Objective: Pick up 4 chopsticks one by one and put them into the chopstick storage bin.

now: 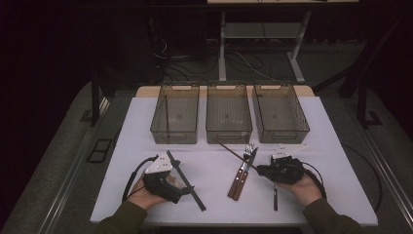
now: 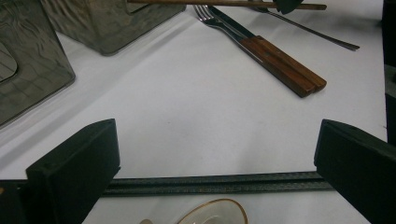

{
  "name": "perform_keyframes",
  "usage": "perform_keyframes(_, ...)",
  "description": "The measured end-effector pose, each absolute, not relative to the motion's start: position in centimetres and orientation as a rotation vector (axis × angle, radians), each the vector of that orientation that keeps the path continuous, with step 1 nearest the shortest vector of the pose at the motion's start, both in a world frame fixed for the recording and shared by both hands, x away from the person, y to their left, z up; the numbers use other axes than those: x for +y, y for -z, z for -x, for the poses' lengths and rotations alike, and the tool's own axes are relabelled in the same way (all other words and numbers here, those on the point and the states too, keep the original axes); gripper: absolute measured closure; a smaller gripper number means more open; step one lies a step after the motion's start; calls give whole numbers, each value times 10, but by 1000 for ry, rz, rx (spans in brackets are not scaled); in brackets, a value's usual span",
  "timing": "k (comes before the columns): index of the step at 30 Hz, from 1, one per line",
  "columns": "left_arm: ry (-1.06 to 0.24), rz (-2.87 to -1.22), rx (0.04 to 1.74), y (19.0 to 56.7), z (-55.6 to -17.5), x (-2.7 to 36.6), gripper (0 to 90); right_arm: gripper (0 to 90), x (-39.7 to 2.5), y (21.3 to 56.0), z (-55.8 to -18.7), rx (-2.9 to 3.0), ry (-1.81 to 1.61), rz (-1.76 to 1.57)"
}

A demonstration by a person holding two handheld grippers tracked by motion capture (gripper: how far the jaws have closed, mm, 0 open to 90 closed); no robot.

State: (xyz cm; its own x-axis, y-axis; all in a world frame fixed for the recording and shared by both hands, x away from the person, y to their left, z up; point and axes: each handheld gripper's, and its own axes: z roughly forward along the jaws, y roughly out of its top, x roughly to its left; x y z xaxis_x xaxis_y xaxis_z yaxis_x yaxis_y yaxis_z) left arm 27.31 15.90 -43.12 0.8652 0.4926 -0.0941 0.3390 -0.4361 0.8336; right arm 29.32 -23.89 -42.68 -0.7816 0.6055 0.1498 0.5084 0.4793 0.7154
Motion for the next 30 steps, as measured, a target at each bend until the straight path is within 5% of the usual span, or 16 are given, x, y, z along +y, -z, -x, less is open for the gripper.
perform_keyframes(30, -197, -2064, 614, 433, -273, 157, 0, 836, -238, 401, -301, 2478, -1336, -1036)
